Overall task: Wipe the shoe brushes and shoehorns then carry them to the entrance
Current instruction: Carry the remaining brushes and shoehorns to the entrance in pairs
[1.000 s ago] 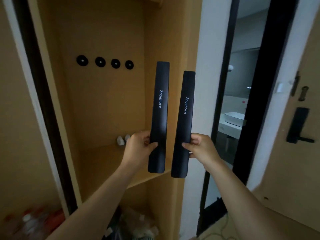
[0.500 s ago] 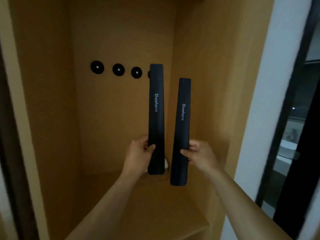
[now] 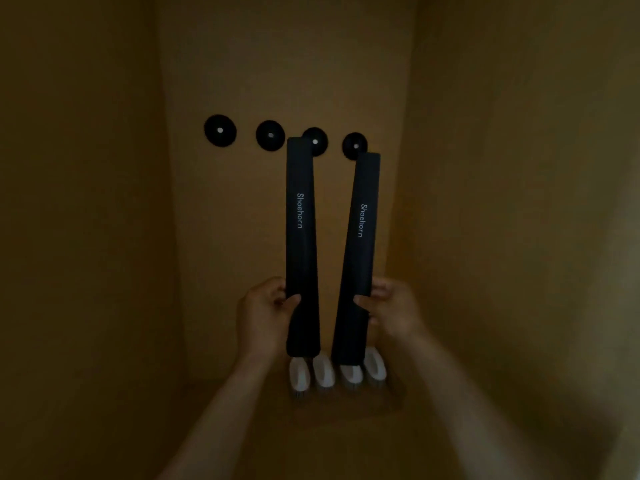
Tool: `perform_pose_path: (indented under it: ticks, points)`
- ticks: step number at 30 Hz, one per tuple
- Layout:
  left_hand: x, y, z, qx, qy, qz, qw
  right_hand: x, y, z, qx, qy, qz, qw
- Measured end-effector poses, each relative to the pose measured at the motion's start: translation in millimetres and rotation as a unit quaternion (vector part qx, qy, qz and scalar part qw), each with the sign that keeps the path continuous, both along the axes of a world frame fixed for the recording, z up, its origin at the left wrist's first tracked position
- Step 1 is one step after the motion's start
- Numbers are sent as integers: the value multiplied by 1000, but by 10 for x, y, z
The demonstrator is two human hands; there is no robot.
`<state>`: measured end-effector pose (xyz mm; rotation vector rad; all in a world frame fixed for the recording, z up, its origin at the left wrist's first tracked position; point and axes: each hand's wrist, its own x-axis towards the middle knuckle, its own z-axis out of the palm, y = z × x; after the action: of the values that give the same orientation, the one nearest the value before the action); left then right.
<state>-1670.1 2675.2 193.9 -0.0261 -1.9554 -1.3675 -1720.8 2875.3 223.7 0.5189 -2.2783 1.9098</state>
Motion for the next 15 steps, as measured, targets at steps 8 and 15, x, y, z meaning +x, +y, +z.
perform_pose_path:
  ticks: [8,15]
  points:
    - [-215,-486,194,34,6,87,996,-616,-594,163,-18,-1,72,997]
    - [-437,-903,566,106,25,114,988,-935,-1057,365,-23,28,113,993]
